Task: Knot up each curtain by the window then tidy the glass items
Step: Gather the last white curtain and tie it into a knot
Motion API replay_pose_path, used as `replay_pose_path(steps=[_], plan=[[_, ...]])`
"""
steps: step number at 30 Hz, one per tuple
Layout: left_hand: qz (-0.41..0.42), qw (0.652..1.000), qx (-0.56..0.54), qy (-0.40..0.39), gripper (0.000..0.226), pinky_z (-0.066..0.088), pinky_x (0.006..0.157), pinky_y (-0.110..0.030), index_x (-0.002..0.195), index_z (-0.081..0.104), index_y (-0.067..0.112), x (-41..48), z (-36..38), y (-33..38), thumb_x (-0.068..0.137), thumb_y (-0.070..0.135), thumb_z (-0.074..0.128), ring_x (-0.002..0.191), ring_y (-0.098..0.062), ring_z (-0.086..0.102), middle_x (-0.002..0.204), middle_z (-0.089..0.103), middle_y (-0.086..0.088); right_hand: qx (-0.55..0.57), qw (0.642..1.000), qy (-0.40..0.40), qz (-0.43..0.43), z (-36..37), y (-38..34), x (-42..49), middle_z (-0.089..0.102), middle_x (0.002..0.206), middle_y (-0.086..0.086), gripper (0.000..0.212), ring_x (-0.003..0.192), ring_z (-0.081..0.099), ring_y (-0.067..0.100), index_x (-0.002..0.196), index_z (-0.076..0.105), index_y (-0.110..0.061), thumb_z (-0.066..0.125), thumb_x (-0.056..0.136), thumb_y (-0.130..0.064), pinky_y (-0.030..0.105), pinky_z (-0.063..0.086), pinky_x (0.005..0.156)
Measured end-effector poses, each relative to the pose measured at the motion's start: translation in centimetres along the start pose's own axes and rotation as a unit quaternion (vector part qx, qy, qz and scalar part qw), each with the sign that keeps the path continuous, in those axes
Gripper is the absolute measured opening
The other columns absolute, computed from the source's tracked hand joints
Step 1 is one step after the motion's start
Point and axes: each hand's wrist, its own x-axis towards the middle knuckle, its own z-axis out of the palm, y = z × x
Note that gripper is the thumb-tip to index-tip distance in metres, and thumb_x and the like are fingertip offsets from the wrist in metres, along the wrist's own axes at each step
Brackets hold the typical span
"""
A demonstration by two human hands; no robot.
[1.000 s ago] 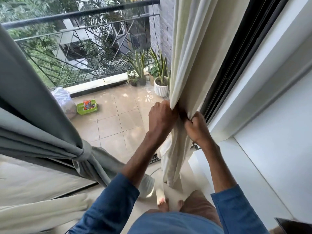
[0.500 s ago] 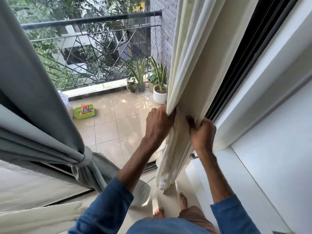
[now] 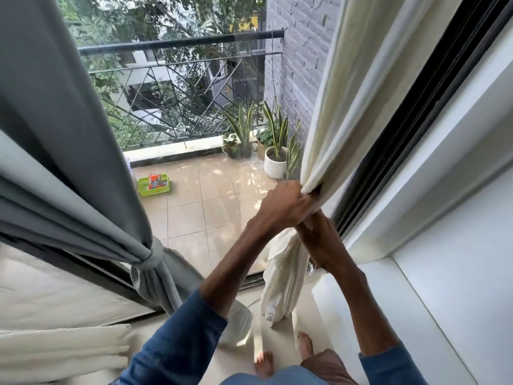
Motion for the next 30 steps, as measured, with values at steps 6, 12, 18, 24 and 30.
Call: replay_pose_path(steps=[6, 12, 18, 24, 30], plan=[[0.040, 0.994, 0.064, -0.076, 0.060, 0.051, 0.073, -0.039, 0.092, 0.062, 0.008, 1.4, 1.4, -1.0, 0.092, 0.055, 0.027, 0.076, -0.034, 0.058, 0.086, 0.064, -0.015, -0.172, 0.984, 0.012, -0.044, 0.1, 1.2, 1.7, 0.067, 0.124, 0.009, 0.040, 0.110, 0.064, 0.030, 0.134, 0.052, -0.011, 0.050, 0.094, -0.019, 0.026, 0.039, 0.076], [-0.004, 0.987, 0.128, -0.094, 0.096, 0.014, 0.107, -0.075, 0.108, 0.065, 0.010, 1.6, 1.4, -0.5, 0.083, 0.077, 0.000, 0.144, -0.046, 0.022, 0.134, 0.053, -0.027, -0.183, 0.981, 0.025, -0.061, 0.4, 2.5, 2.8, 0.070, 0.118, 0.011, 0.038, 0.103, 0.066, 0.037, 0.127, 0.058, -0.010, 0.046, 0.091, -0.008, 0.037, 0.050, 0.075], [0.008, 0.988, 0.067, -0.136, 0.100, 0.004, 0.113, -0.071, 0.083, 0.055, -0.001, 1.3, 1.0, -0.8, 0.082, 0.087, 0.008, 0.151, -0.039, -0.003, 0.150, 0.032, -0.034, -0.223, 0.971, 0.024, -0.082, 0.9, 1.1, 3.0, 0.066, 0.127, 0.008, 0.039, 0.110, 0.061, 0.031, 0.137, 0.051, -0.019, 0.046, 0.098, -0.019, 0.044, 0.053, 0.083], [0.144, 0.979, -0.127, -0.063, 0.049, 0.051, 0.083, -0.041, 0.097, 0.068, 0.010, -0.1, 1.2, -5.4, 0.087, 0.058, 0.063, 0.090, -0.015, 0.062, 0.097, 0.067, -0.002, -0.078, 0.992, 0.094, 0.041, -0.5, 1.1, 2.9, 0.052, 0.057, -0.006, 0.040, 0.057, 0.051, 0.015, 0.068, 0.063, -0.014, 0.051, 0.103, -0.029, 0.029, 0.036, 0.055], [0.078, 0.983, -0.164, 0.004, 0.042, 0.058, 0.075, -0.025, 0.096, 0.067, 0.019, -0.9, 3.3, -8.4, 0.074, 0.051, 0.082, 0.087, -0.004, 0.069, 0.095, 0.071, 0.008, -0.033, 0.993, 0.104, 0.043, -0.2, 0.1, 2.8, 0.056, 0.053, 0.006, 0.041, 0.050, 0.053, 0.023, 0.064, 0.049, 0.002, 0.047, 0.102, -0.014, 0.040, 0.042, 0.053]])
